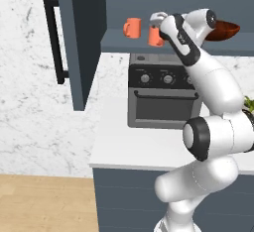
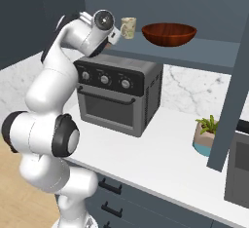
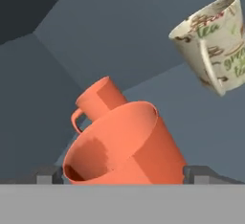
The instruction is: Gather all objects into one cabinet and sort the glasses and bowls to opposite sides.
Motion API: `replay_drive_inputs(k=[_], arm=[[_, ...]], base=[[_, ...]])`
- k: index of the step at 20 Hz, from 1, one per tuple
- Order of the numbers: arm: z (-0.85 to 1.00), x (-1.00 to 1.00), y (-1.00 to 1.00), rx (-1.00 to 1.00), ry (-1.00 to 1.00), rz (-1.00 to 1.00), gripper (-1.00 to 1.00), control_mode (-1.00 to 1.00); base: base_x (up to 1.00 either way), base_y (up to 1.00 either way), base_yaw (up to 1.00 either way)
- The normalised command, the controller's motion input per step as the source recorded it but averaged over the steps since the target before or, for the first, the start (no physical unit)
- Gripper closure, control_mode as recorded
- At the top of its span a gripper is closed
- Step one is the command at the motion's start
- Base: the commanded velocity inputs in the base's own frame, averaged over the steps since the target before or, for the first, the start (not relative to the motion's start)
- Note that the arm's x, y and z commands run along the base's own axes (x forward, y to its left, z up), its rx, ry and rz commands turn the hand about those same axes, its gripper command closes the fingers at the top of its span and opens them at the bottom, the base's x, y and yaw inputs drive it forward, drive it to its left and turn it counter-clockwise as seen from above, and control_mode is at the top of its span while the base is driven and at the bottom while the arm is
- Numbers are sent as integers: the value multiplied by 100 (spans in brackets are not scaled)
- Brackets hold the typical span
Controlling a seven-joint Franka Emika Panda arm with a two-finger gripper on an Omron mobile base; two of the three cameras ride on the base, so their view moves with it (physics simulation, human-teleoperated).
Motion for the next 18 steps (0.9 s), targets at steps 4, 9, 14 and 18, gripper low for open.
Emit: replay_drive_inputs(k=[4, 9, 14, 18], arm=[[-62, 23, 18, 30, -27, 0, -100, -100], [4, 5, -16, 27, -20, 5, -100, -100], [100, -70, -46, 13, -7, 18, -100, -100], [78, -100, -55, -14, -6, 19, -100, -100]], base=[[0, 0, 0], [0, 0, 0], [0, 0, 0], [0, 0, 0]])
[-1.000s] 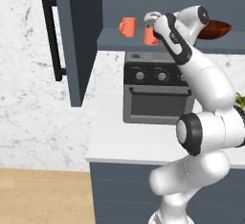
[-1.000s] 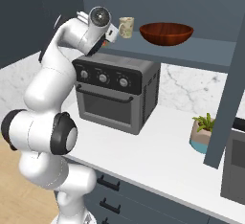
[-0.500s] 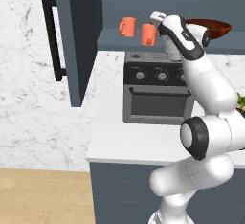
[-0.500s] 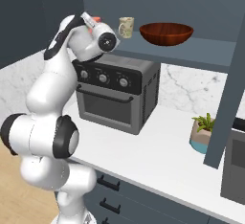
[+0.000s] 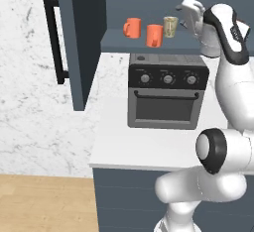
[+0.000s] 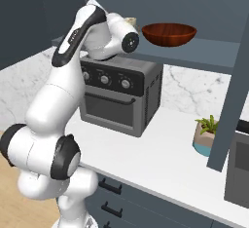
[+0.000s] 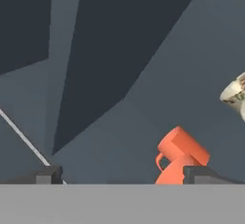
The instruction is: Gather all objects into one cabinet and sort the glasses and bowls to opposite sides.
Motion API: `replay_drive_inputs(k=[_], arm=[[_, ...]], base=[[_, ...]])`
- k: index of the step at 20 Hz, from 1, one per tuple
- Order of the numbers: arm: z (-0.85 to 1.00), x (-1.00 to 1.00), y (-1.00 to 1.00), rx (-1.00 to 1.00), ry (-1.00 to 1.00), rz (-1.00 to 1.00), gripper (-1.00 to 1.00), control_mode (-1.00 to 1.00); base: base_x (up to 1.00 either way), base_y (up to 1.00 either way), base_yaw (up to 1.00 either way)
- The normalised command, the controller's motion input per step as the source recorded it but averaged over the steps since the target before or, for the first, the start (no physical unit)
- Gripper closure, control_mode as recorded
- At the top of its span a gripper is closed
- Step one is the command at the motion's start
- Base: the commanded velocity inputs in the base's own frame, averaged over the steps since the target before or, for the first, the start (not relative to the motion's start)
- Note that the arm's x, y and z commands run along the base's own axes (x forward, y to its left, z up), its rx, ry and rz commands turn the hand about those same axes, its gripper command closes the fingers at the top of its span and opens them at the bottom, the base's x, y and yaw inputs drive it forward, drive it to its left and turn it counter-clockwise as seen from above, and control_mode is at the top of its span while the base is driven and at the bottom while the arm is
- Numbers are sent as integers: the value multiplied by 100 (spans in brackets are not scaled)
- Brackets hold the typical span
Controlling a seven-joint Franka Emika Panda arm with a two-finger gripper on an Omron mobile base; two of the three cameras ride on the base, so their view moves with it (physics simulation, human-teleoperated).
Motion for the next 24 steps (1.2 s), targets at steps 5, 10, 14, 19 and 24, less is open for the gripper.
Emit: replay_drive_inputs(k=[5, 10, 14, 19, 24], arm=[[41, -100, -10, -49, 6, 12, -100, -100], [2, -100, -8, -30, 4, 2, -100, -100], [-6, -100, -41, -22, 0, 5, -100, -100], [-6, -100, -64, -21, 0, 10, -100, -100], [-8, -100, -79, -16, 0, 12, -100, -100]], base=[[0, 0, 0], [0, 0, 0], [0, 0, 0], [0, 0, 0], [0, 0, 0]])
